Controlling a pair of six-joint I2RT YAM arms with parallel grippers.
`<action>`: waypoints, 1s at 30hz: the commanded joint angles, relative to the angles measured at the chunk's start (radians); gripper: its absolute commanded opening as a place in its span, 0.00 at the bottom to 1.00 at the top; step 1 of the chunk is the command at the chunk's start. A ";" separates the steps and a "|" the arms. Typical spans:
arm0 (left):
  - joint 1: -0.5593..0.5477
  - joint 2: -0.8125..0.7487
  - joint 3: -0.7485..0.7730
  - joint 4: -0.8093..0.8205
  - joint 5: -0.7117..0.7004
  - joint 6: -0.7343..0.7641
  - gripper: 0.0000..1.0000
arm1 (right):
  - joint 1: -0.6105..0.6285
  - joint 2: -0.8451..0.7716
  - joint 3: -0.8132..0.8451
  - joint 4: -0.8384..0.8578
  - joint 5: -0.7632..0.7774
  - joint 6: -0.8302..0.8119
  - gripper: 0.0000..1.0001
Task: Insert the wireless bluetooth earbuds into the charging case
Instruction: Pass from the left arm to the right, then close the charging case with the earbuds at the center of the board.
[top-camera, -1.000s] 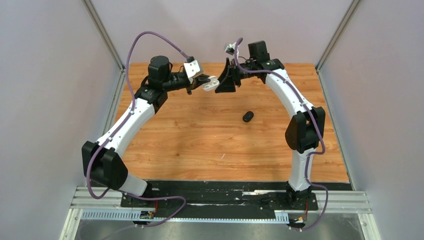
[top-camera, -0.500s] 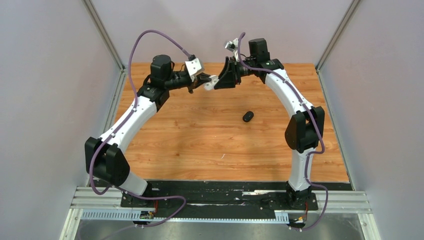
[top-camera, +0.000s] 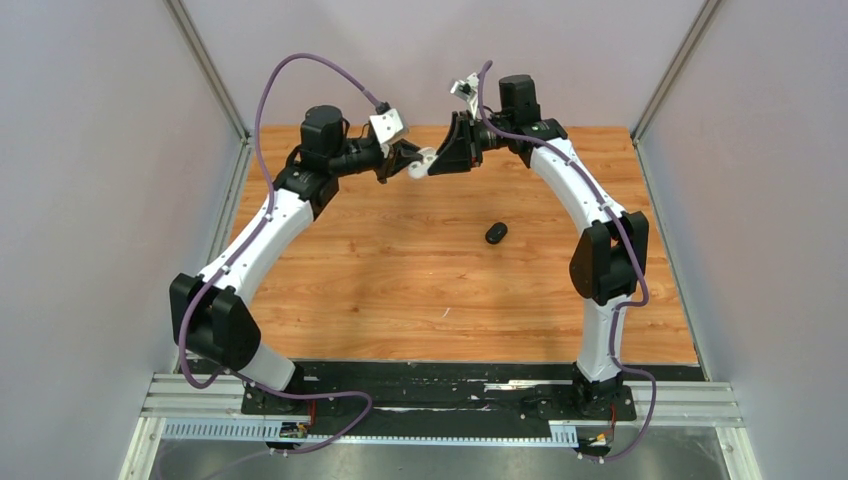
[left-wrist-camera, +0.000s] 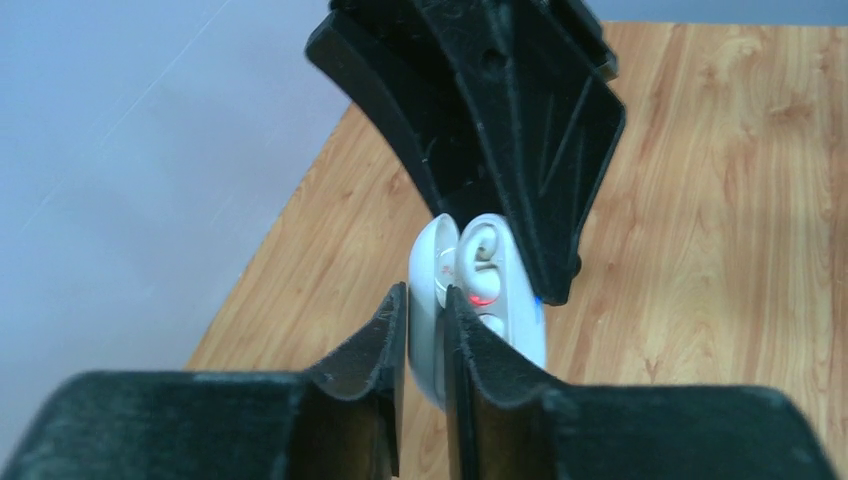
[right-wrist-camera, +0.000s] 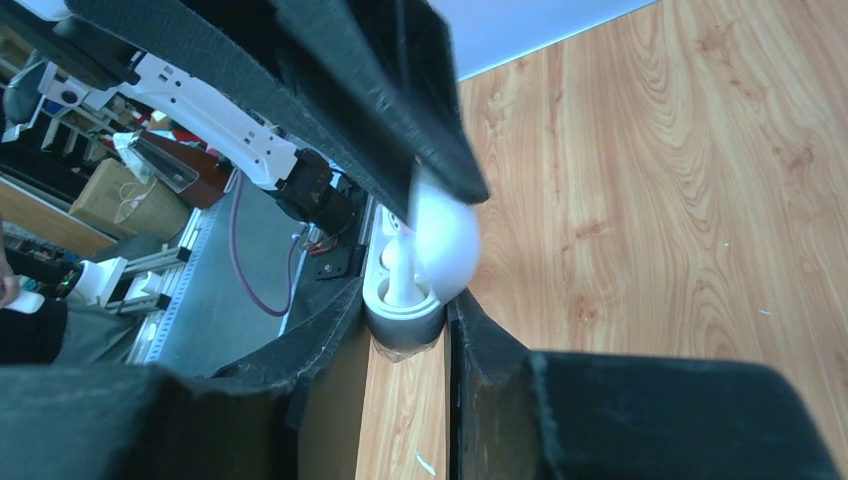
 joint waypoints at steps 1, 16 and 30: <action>-0.005 -0.014 0.084 0.006 -0.042 -0.031 0.31 | 0.001 0.007 -0.004 0.056 -0.038 0.029 0.00; 0.071 -0.002 0.124 -0.099 0.166 -0.286 0.82 | 0.001 0.026 0.022 0.093 -0.020 0.054 0.00; 0.078 0.083 0.111 -0.233 0.328 -0.109 0.84 | 0.002 0.035 0.019 0.155 -0.015 0.116 0.00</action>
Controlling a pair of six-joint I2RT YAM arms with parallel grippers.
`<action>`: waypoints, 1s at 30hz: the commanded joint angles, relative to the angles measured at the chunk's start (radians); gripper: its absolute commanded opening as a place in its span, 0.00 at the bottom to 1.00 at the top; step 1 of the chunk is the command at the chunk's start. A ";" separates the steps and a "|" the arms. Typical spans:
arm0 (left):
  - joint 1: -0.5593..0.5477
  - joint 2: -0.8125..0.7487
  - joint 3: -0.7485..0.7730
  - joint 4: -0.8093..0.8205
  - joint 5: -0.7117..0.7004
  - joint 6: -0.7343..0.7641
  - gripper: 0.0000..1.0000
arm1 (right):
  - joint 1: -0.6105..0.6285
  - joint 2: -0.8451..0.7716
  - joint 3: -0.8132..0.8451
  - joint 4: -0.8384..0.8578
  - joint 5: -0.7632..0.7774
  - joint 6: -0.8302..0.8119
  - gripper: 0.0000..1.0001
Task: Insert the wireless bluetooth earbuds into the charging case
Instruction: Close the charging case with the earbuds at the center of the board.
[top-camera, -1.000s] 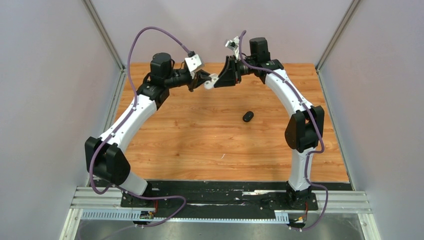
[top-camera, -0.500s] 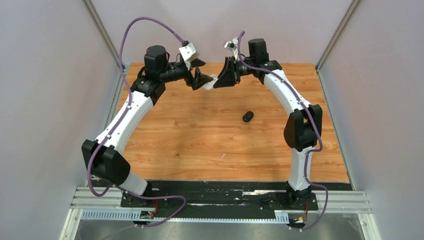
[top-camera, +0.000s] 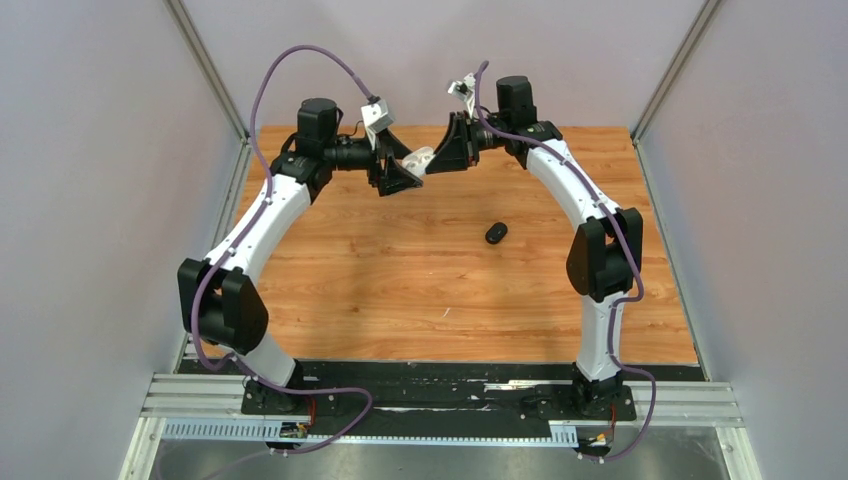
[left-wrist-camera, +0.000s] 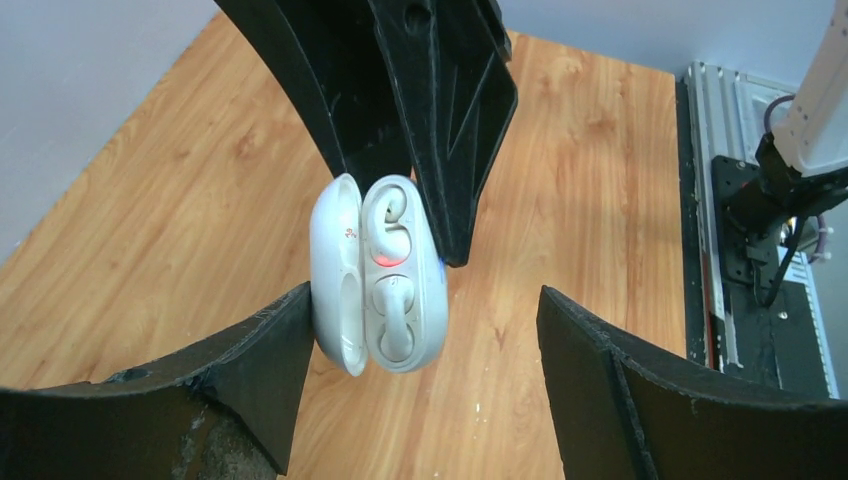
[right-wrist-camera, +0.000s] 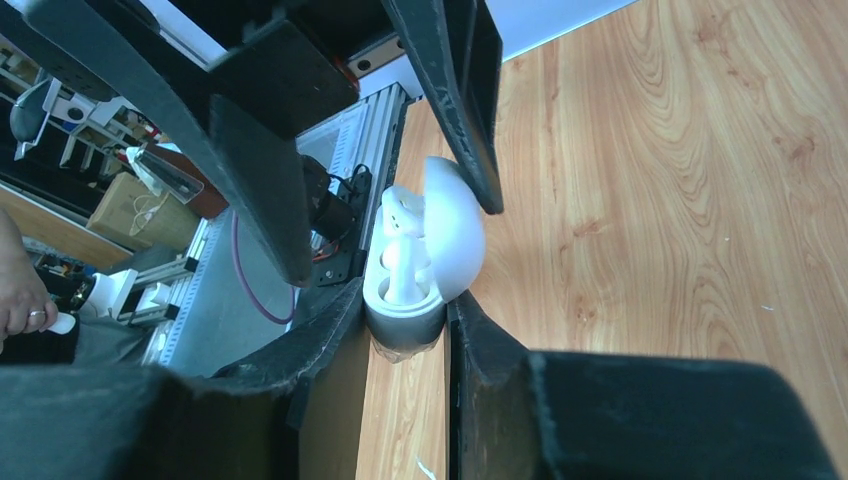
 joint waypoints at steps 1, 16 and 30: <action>-0.011 -0.009 0.004 -0.070 0.054 0.105 0.84 | 0.003 0.006 0.024 0.067 -0.013 0.036 0.00; -0.156 -0.170 -0.184 -0.011 -0.337 0.465 0.79 | -0.005 0.061 0.015 0.148 0.081 0.265 0.00; -0.213 -0.152 -0.269 0.226 -0.586 0.407 0.47 | -0.011 0.100 -0.004 0.276 -0.017 0.394 0.00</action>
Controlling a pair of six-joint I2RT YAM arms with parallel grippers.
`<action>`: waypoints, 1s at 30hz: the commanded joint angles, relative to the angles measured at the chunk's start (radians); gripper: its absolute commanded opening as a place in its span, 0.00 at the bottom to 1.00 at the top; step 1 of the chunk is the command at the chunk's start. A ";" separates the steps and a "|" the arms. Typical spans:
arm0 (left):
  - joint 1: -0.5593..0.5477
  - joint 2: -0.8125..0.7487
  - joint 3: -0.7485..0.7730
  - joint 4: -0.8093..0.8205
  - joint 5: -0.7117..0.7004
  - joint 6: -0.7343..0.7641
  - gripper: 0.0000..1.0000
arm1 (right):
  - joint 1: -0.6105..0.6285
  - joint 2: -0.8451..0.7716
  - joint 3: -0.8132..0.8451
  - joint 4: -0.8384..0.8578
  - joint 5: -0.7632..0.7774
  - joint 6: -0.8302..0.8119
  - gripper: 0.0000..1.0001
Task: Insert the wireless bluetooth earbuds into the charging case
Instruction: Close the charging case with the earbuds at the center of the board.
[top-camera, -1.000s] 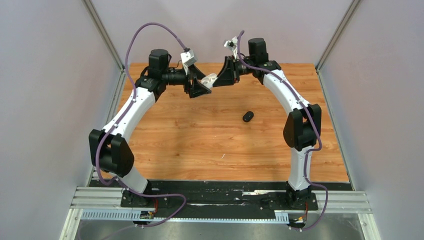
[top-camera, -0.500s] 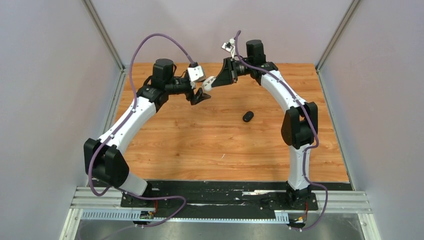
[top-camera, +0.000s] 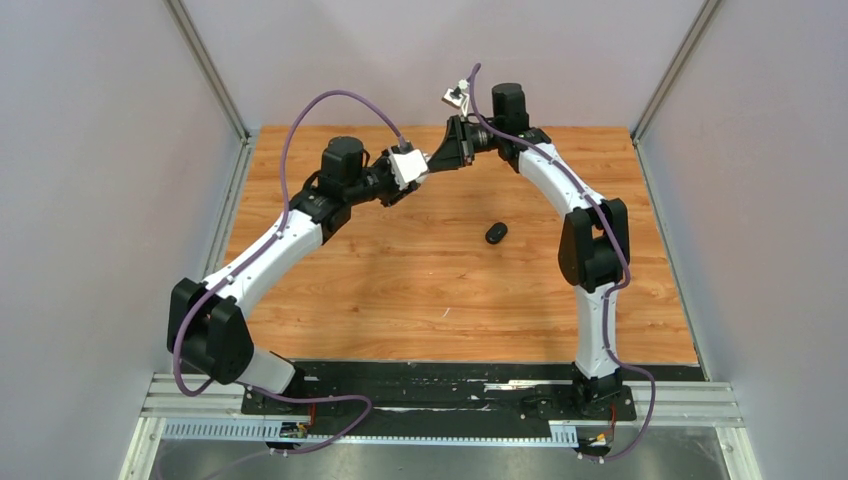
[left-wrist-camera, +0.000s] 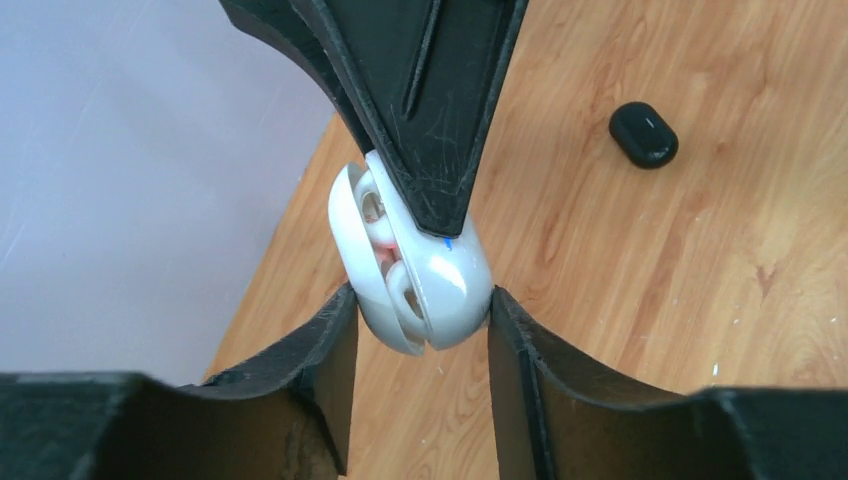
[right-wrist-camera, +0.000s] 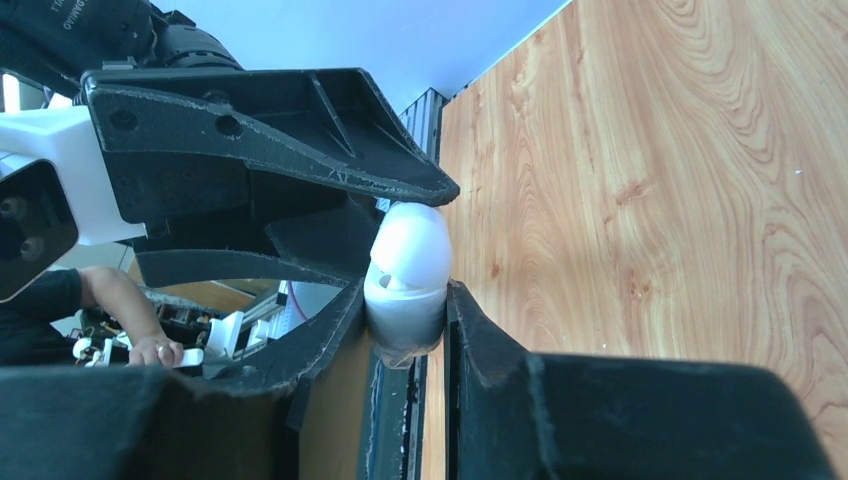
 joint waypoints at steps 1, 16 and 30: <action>-0.028 0.000 0.010 0.104 -0.017 -0.051 0.38 | -0.004 -0.002 0.002 0.104 -0.007 0.037 0.00; -0.027 0.020 0.012 0.238 -0.139 -0.183 0.62 | -0.008 -0.012 -0.019 0.134 -0.036 0.005 0.00; 0.254 0.112 0.250 0.010 0.651 -0.751 0.82 | -0.051 -0.187 -0.224 0.273 -0.164 -0.246 0.00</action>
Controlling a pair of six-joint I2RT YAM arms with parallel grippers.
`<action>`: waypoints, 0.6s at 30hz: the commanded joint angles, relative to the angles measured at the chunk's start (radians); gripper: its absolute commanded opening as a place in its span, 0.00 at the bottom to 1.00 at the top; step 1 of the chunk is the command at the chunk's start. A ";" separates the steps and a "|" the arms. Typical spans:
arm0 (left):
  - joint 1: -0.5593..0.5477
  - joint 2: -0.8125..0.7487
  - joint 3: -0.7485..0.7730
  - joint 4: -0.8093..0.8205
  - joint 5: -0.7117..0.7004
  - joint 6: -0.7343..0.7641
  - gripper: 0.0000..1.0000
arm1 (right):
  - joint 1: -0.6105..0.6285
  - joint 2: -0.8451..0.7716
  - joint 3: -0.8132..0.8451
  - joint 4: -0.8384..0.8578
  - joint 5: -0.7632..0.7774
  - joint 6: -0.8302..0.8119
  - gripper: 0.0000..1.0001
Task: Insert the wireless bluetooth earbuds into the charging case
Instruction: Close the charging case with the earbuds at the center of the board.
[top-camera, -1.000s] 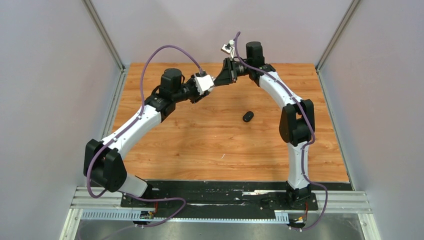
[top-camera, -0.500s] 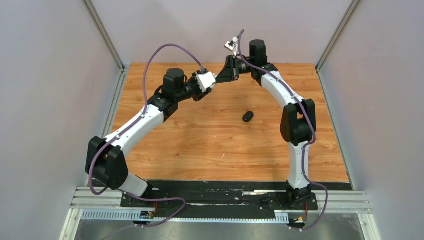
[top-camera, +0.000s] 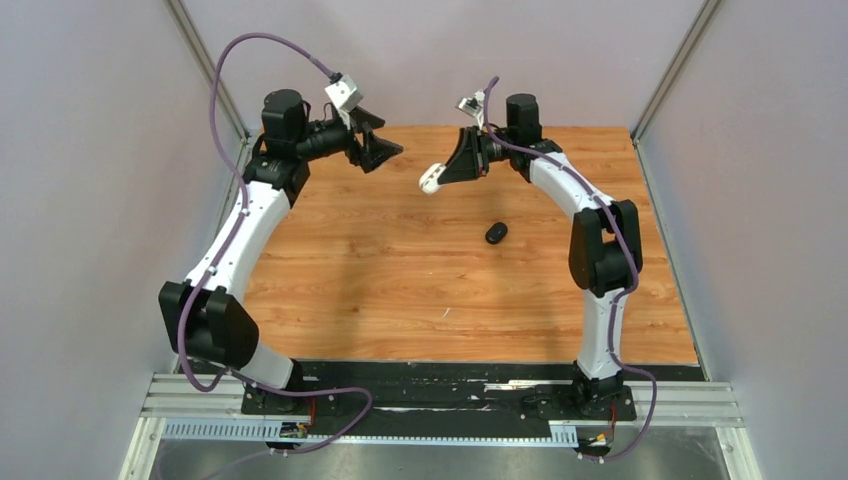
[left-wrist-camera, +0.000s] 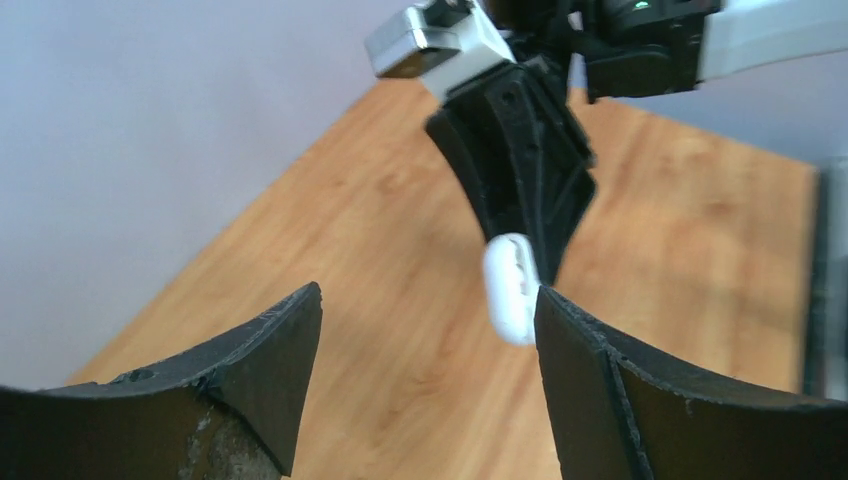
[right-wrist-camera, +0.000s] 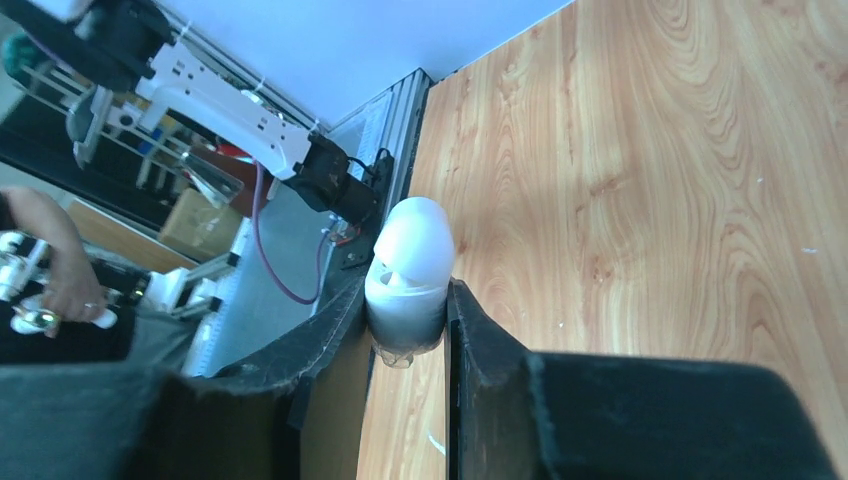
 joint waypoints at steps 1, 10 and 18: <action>0.011 0.074 -0.013 0.070 0.346 -0.314 0.81 | -0.002 -0.158 -0.098 0.211 -0.074 -0.099 0.00; 0.001 0.079 -0.055 0.120 0.396 -0.284 0.82 | 0.008 -0.198 -0.225 0.644 0.016 0.159 0.00; -0.029 0.097 -0.027 0.056 0.351 -0.212 0.79 | 0.035 -0.196 -0.216 0.642 0.006 0.173 0.00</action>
